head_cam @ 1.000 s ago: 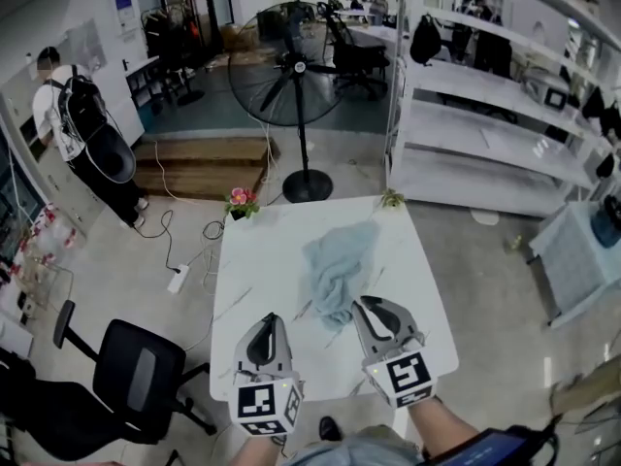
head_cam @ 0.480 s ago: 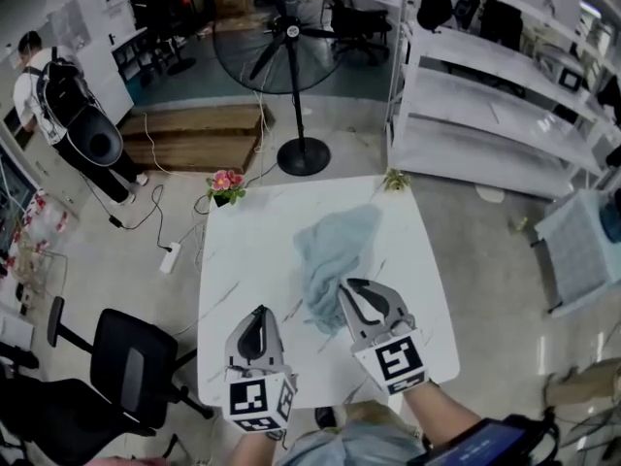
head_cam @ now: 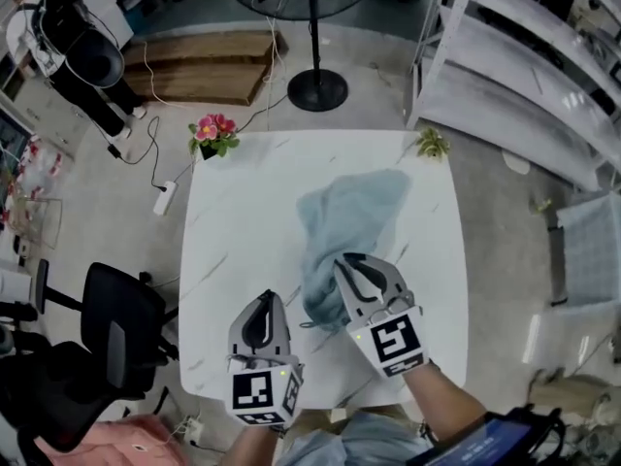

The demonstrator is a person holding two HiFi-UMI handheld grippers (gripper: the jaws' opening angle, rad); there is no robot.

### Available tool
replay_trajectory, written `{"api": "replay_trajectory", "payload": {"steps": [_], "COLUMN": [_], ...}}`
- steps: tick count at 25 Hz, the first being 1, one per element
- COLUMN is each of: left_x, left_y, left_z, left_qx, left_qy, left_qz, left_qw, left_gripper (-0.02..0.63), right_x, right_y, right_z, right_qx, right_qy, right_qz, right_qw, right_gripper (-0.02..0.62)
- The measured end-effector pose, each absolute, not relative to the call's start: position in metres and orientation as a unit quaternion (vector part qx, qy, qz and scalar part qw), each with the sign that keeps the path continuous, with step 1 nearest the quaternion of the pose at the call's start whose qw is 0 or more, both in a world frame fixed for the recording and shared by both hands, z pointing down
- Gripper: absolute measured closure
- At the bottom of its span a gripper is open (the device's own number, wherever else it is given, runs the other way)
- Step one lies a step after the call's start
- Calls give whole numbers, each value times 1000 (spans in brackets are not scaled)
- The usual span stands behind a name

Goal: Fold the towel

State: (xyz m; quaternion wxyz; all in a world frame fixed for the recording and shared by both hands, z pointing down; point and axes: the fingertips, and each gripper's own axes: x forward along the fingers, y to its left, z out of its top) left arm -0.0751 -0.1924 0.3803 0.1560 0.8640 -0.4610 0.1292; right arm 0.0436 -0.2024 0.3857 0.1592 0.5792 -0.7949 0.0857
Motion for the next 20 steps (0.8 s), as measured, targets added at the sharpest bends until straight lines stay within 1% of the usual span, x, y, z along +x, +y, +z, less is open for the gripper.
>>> {"api": "replay_trajectory", "payload": {"steps": [6, 7, 9, 13, 15, 20], "left_x": [-64, -61, -50, -27, -17, -3], "left_y": [-203, -204, -205, -205, -205, -214], "left_z": [432, 440, 452, 475, 487, 510], "left_qx": [859, 861, 865, 868, 865, 851], "left_qy": [-448, -439, -419, -380, -366, -356], "left_qz": [151, 151, 146, 143, 148, 148], "left_qw": [196, 208, 237, 286, 309, 357], "left_gripper": [592, 582, 467, 355, 328, 327], "right_x": [46, 48, 52, 58, 58, 57], "right_y": [-198, -194, -185, -178, -179, -178], "right_z": [467, 477, 493, 500, 498, 496], "right_qx": [546, 542, 537, 536, 534, 522], "right_qy": [-794, -793, -790, -790, -793, -805], "right_qz": [153, 164, 179, 194, 194, 182], "right_qw": [219, 227, 234, 225, 219, 215], "right_gripper": [537, 538, 541, 546, 546, 551]}}
